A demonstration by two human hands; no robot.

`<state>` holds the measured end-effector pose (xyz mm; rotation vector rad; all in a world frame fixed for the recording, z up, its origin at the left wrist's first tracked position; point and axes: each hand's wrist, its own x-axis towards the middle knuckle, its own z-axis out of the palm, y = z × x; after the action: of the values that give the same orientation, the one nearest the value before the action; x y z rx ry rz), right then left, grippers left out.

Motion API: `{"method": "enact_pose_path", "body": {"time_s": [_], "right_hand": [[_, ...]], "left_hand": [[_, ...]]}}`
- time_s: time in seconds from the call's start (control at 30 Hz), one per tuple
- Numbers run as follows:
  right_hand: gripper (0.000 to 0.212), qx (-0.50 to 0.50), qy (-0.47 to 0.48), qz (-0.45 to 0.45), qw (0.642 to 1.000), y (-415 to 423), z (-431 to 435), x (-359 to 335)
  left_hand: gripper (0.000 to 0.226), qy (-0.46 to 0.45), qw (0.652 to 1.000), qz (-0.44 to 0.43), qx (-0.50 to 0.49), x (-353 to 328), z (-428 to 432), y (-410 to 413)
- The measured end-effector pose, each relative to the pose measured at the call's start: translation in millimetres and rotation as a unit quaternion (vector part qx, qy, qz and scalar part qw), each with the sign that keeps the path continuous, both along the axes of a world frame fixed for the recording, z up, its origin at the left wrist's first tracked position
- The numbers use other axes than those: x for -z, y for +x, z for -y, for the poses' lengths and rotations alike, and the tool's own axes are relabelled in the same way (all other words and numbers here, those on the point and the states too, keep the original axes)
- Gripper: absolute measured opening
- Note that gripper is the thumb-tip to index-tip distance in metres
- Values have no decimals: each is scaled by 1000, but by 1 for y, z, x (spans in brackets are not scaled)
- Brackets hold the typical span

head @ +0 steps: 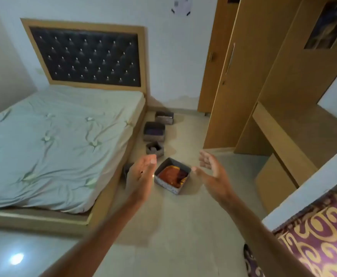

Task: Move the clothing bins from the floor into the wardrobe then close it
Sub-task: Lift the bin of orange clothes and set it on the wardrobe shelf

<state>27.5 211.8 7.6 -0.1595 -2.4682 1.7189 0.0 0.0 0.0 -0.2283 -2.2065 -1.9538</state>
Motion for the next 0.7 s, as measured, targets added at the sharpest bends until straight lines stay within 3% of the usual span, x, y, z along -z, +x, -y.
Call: {"method": "enact_pose_path", "body": {"time_s": [0.23, 0.7], "right_hand": [[54, 16, -6, 79, 997, -51, -23, 68], [42, 40, -38, 214, 975, -296, -85, 155]], "left_hand": [[33, -14, 993, 105, -52, 73, -14, -59], [22, -174, 958, 228, 2, 158, -78, -332]]}}
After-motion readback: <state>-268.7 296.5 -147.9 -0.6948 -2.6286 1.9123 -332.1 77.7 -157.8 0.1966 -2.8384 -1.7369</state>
